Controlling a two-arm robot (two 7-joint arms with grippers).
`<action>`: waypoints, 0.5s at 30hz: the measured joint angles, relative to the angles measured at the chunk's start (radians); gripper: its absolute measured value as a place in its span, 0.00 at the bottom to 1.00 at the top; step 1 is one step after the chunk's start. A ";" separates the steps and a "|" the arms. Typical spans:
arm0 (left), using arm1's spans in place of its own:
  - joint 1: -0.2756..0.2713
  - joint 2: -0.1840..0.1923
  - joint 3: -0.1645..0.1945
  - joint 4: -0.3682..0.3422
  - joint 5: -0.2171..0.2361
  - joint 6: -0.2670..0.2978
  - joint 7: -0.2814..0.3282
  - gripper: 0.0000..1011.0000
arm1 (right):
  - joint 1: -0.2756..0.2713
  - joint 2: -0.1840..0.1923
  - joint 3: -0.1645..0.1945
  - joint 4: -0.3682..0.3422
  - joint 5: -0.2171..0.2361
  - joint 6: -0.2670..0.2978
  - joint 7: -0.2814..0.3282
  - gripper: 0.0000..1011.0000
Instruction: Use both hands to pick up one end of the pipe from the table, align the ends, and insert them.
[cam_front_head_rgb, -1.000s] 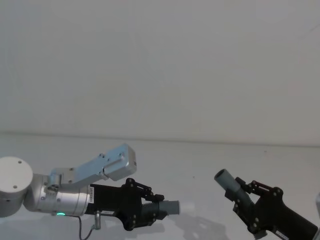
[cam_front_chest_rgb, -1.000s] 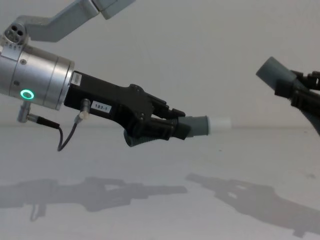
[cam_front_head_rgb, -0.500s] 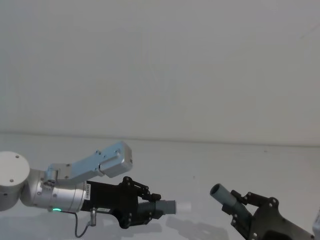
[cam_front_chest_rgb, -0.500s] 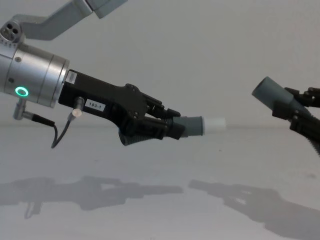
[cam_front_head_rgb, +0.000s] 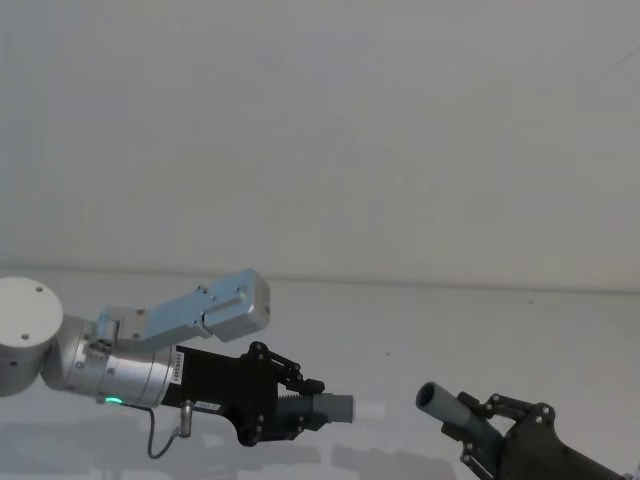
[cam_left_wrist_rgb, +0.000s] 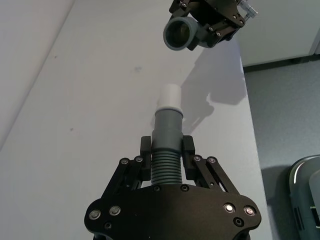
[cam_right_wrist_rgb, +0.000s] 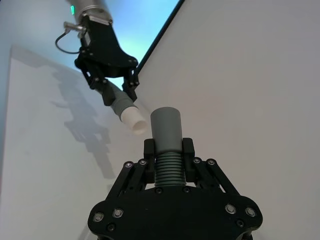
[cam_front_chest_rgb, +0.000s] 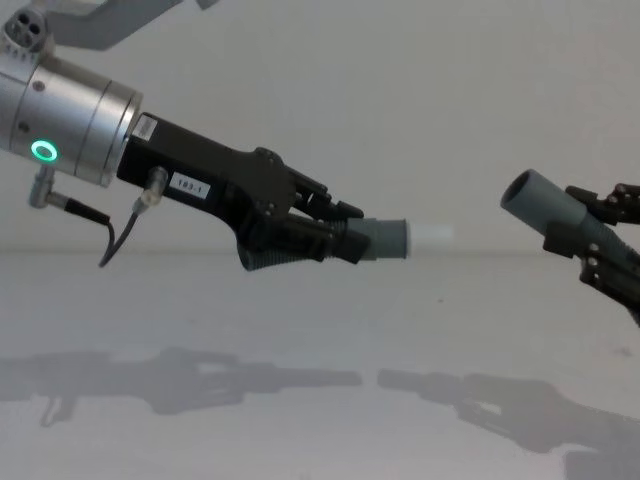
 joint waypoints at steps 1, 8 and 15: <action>-0.005 0.000 0.003 -0.002 0.002 0.002 -0.001 0.32 | 0.003 -0.004 0.001 0.007 -0.015 -0.022 -0.002 0.29; -0.025 -0.001 0.016 -0.017 0.016 0.015 -0.001 0.32 | 0.006 -0.030 0.031 0.025 -0.133 -0.100 -0.062 0.29; -0.038 0.001 0.024 -0.036 0.028 0.028 0.012 0.32 | -0.014 -0.068 0.086 0.010 -0.302 -0.128 -0.160 0.29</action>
